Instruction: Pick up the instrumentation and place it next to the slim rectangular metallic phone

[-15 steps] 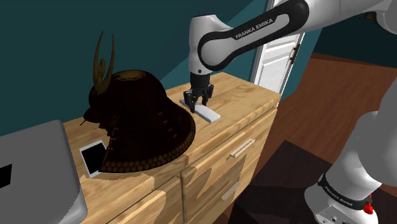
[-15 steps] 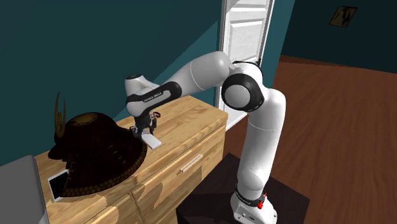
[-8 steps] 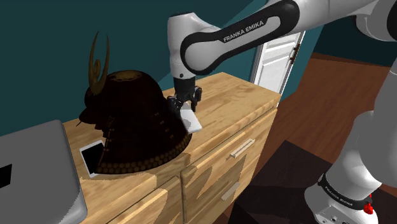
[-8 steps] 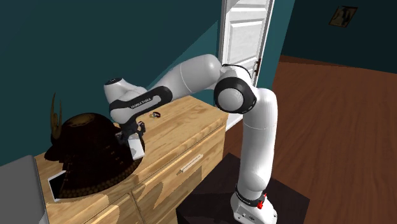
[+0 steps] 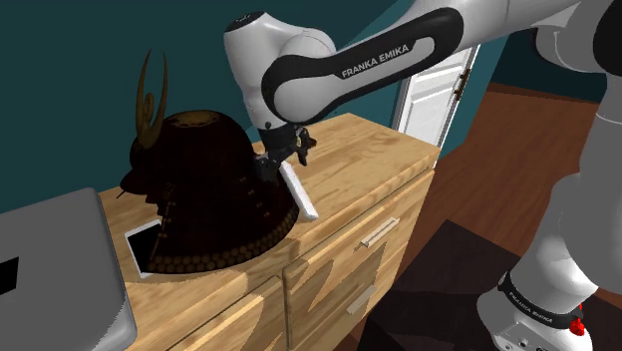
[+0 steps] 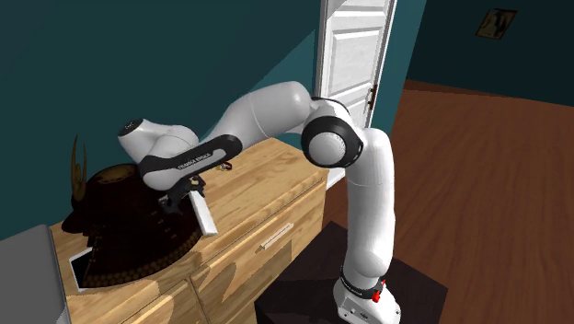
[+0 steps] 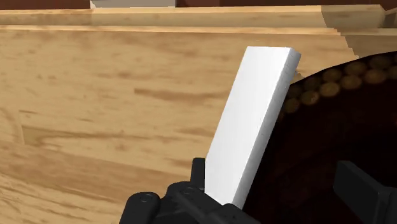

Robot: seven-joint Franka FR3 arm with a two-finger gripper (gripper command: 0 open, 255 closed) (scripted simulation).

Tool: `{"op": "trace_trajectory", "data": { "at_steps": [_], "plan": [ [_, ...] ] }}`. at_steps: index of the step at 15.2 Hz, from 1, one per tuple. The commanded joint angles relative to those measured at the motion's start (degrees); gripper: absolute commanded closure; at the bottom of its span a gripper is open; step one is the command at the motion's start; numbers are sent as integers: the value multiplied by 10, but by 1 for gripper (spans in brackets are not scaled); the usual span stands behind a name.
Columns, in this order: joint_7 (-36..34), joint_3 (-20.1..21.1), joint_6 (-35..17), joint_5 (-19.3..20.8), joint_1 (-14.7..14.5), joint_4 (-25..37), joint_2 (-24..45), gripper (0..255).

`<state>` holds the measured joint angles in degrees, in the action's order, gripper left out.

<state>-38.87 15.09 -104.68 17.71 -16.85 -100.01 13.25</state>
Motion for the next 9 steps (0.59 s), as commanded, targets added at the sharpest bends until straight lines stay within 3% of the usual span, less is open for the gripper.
{"op": "trace_trajectory", "data": {
  "at_steps": [1,3,9],
  "plan": [
    [-45,4,-2,16,-14,-17,-25,0],
    [-96,10,3,36,-30,-31,-50,0],
    [-101,5,-40,43,-23,-68,-45,0]
  ]
}}
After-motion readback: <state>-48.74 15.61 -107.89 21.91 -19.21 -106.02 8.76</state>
